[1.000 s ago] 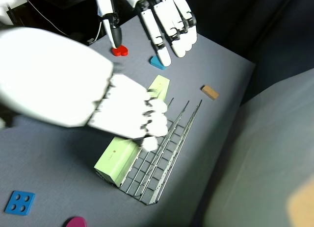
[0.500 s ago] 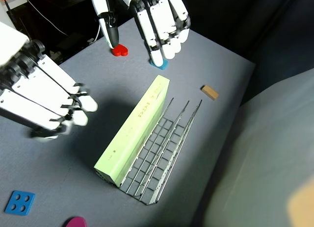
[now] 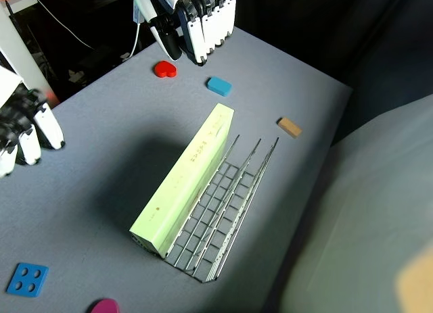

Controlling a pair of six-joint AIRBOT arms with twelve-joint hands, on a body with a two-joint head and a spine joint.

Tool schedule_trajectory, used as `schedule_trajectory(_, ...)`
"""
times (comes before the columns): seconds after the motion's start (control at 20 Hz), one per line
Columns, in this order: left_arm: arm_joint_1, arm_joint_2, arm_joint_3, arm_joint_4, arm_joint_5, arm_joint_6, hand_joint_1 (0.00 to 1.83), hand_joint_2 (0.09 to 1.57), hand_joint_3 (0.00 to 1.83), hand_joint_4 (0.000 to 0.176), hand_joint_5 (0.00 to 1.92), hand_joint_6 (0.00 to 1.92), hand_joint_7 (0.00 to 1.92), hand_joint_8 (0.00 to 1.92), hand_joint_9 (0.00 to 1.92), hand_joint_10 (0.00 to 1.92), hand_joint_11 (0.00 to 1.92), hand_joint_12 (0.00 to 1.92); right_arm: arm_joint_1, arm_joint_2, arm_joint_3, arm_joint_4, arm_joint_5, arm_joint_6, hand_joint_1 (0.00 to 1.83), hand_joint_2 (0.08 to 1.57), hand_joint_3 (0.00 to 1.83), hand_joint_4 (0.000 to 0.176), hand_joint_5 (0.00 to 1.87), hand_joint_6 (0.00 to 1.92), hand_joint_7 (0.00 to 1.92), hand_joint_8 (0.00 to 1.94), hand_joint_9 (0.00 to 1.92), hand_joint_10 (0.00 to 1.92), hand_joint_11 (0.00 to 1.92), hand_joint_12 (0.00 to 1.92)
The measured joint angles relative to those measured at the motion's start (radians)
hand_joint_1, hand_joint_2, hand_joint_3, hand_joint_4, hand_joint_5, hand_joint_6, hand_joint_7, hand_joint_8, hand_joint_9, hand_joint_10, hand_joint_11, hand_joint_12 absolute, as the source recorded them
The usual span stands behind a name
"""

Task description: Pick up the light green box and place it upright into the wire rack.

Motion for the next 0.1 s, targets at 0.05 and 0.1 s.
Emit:
schedule_trajectory(0.05,0.000,0.000,0.000,0.000,0.000,0.000,0.95,1.30,0.02,0.000,1.22,1.92,1.31,1.92,1.34,1.92,1.45,1.92,-0.009,0.003,0.000,-0.024,-0.001,0.005,0.71,1.47,0.00,0.176,1.40,1.92,1.59,1.94,1.77,1.92,1.92,1.92)
schedule_trajectory(0.1,0.000,0.000,0.000,0.000,0.000,0.000,0.95,1.30,0.02,0.000,1.21,1.92,1.31,1.92,1.34,1.92,1.46,1.92,-0.012,0.005,0.000,-0.032,-0.002,0.011,0.73,1.47,0.00,0.176,1.40,1.92,1.59,1.94,1.77,1.92,1.92,1.92)
